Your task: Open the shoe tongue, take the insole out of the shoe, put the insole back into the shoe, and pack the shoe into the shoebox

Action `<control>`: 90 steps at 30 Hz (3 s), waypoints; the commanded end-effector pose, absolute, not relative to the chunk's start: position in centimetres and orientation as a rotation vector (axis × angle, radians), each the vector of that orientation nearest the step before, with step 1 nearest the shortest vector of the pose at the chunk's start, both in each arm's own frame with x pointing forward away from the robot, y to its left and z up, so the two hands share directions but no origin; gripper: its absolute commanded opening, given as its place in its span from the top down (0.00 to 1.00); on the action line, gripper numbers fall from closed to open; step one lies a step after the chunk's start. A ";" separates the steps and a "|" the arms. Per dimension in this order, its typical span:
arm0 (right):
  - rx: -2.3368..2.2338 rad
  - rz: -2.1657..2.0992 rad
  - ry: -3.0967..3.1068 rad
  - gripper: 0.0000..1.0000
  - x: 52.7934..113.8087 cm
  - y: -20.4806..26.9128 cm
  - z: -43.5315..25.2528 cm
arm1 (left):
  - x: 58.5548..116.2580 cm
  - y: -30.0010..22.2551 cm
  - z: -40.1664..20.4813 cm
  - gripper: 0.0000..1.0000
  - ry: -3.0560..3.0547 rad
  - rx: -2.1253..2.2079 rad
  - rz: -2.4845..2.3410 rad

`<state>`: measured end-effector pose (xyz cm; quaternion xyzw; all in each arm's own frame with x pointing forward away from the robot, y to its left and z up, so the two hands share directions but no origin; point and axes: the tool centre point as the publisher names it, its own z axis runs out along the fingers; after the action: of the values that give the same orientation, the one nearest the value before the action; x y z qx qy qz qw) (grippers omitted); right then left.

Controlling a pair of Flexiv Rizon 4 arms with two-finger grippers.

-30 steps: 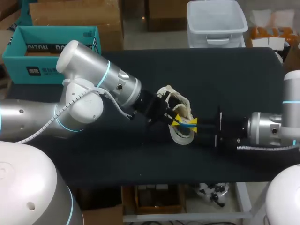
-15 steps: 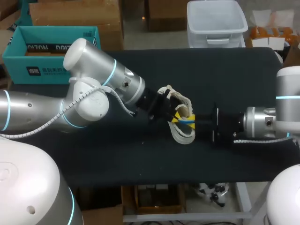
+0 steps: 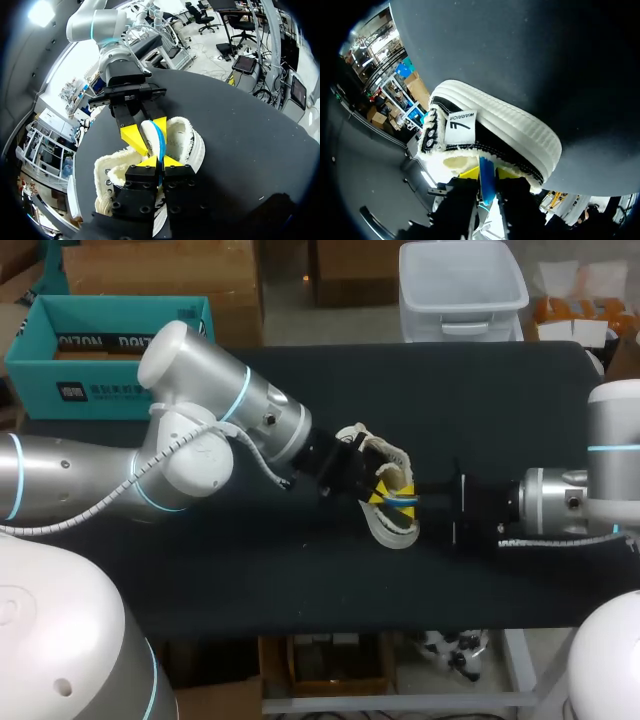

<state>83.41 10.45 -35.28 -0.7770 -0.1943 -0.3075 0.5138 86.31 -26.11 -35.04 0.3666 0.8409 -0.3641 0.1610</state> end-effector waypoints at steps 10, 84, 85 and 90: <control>-1.929 -0.766 -0.440 0.59 81.4 9.7 -34.1 | 86.2 -26.5 -35.2 1.00 2.401 1.026 -1.035; -2.206 -0.577 -0.686 1.00 82.7 9.1 -35.3 | 84.9 -15.8 -24.8 0.00 2.861 0.407 -0.994; -2.191 -0.567 -0.692 1.00 83.0 9.1 -35.7 | 84.9 -15.5 -24.7 0.00 2.863 0.376 -0.979; -2.181 -0.547 -0.698 1.00 83.7 9.4 -37.8 | 85.3 -14.3 -24.7 0.00 2.909 0.281 -0.963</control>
<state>82.58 8.98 -35.74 -0.8625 -0.2712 -0.2176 0.3676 85.19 -14.80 -25.17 0.0942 0.9430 -0.3176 0.0329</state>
